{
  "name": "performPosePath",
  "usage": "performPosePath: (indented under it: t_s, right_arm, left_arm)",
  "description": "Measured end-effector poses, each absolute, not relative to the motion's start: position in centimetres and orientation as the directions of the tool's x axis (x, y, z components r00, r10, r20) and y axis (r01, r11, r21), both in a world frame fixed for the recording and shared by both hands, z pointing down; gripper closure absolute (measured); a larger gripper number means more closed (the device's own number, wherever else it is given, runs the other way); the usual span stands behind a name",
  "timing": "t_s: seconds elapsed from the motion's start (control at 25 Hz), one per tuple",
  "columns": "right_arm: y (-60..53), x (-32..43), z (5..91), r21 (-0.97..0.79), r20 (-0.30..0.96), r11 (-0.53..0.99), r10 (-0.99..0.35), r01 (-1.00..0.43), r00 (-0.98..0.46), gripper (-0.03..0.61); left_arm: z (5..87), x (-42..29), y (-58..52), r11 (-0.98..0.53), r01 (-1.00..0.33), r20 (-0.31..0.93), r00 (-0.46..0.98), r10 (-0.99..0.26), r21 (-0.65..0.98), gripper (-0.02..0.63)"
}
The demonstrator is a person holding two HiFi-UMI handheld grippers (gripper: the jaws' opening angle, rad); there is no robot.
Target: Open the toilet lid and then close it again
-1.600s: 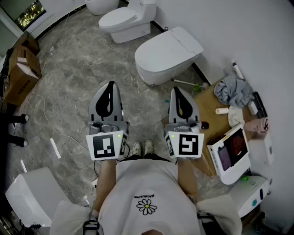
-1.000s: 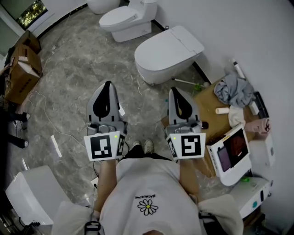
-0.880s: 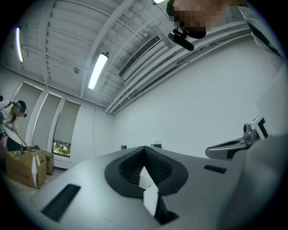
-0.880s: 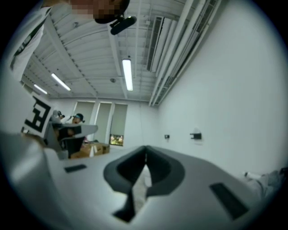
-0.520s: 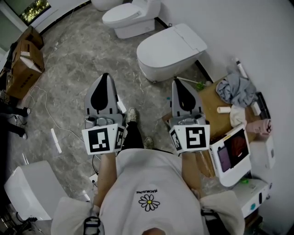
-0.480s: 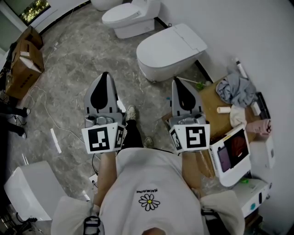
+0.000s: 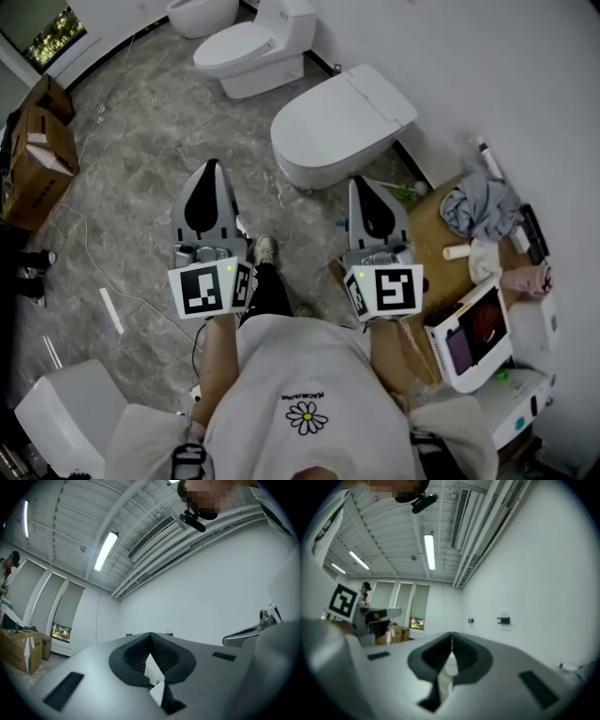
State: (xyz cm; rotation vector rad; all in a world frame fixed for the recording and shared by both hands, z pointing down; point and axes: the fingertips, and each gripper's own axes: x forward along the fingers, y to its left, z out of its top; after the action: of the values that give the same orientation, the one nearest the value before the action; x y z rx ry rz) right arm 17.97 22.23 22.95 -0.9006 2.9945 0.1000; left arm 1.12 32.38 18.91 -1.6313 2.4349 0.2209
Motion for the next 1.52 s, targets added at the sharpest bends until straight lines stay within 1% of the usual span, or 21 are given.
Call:
performPosePath:
  t_s: [0.28, 0.6, 0.72, 0.84, 1.08, 1.28, 1.52]
  right_arm:
    - [16.4, 12.3, 23.2, 0.069, -0.003, 0.794, -0.605, -0.604, -0.796, 0.548]
    - [9.6, 5.3, 22.1, 0.077, 0.008, 0.736, -0.674, -0.672, -0.738, 0.548]
    - [7.8, 3.7, 22.3, 0.083, 0.014, 0.697, -0.715, -0.712, -0.699, 0.548]
    - [6.5, 2.7, 22.2, 0.088, 0.012, 0.655, -0.754, -0.75, -0.657, 0.548]
    - [4.7, 3.5, 22.9, 0.075, 0.024, 0.621, -0.783, -0.78, -0.621, 0.548]
    - [2.9, 3.7, 23.1, 0.063, 0.013, 0.628, -0.777, -0.775, -0.629, 0.548]
    - [1.8, 4.5, 21.9, 0.052, -0.03, 0.636, -0.77, -0.77, -0.638, 0.548]
  left_arm:
    - [19.7, -5.8, 25.6, 0.333, -0.942, -0.226, -0.333, -0.916, 0.038, 0.589]
    - [17.8, -13.1, 17.4, 0.214, -0.977, -0.249, -0.21, -0.945, 0.01, 0.589]
    - [18.2, -14.7, 15.1, 0.165, -0.986, -0.236, -0.163, -0.958, 0.01, 0.589]
    - [18.6, -15.9, 13.5, 0.116, -0.993, -0.229, -0.114, -0.967, 0.005, 0.589]
    - [20.5, -15.8, 11.1, 0.087, -0.996, -0.198, -0.092, -0.976, 0.034, 0.589]
    - [20.3, -15.1, 9.8, 0.091, -0.995, -0.209, -0.099, -0.973, 0.045, 0.589]
    - [19.2, -13.4, 8.8, 0.086, -0.996, -0.216, -0.086, -0.973, 0.006, 0.589]
